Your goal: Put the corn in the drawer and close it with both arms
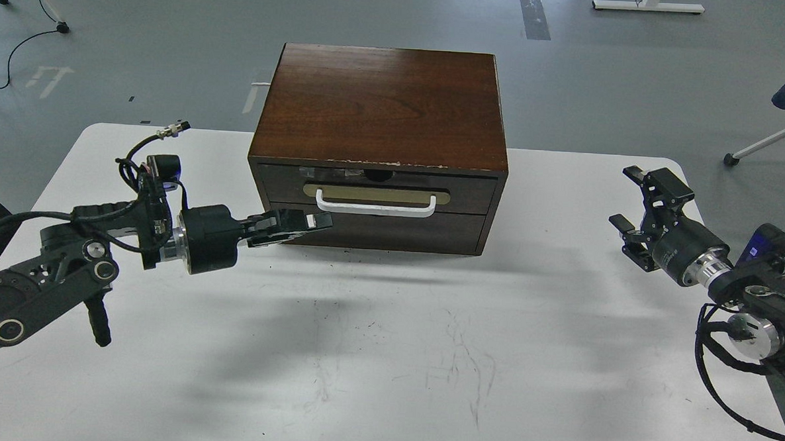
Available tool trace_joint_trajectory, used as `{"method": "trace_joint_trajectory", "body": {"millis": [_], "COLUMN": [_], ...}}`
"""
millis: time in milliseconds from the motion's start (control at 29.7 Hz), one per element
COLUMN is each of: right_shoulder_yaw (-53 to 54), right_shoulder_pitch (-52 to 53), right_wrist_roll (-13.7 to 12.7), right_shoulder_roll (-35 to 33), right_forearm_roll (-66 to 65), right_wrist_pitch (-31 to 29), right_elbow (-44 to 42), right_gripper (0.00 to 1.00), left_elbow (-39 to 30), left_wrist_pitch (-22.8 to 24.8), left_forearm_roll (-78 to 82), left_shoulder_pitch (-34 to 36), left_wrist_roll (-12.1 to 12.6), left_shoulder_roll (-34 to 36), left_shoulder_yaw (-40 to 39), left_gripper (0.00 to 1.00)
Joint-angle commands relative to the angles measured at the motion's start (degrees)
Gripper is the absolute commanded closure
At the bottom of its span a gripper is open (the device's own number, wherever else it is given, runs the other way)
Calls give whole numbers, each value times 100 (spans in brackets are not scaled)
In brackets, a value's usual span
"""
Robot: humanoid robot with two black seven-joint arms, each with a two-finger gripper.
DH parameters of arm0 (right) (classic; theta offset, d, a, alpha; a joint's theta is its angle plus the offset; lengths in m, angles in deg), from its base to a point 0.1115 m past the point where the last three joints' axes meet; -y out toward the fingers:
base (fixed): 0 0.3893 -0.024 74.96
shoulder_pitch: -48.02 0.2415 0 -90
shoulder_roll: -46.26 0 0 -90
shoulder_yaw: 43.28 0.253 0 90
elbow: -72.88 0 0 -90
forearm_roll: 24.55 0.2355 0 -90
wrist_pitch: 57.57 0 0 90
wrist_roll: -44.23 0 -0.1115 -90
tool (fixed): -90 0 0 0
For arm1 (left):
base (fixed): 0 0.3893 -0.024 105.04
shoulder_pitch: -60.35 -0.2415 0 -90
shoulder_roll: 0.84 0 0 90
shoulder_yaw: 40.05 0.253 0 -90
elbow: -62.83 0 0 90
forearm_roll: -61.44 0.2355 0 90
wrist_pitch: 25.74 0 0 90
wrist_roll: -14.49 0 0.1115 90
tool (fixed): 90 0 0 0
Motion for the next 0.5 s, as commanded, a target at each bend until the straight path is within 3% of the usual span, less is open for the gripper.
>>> {"method": "trace_joint_trajectory", "body": {"millis": [0,303,471], "right_shoulder_yaw": [26,193,290], "right_shoulder_pitch": [14,5,14], "right_wrist_roll": [0,0,0], "right_shoulder_roll": [9,52,237], "right_forearm_roll": [10,18,18], "right_wrist_pitch": [0,0,8], "right_elbow": [18,35,26], "right_gripper": [0,0,0], "left_elbow": [-210,36,379], "left_wrist_pitch": [0,0,0], "left_forearm_roll": [-1260,-3654,-3928], "left_shoulder_pitch": [-85,-225,-866], "left_wrist_roll": [0,0,0], "left_shoulder_roll": [375,605,359], "left_shoulder_yaw": [-82,-468,-1083], "left_gripper": [1,1,1]}}
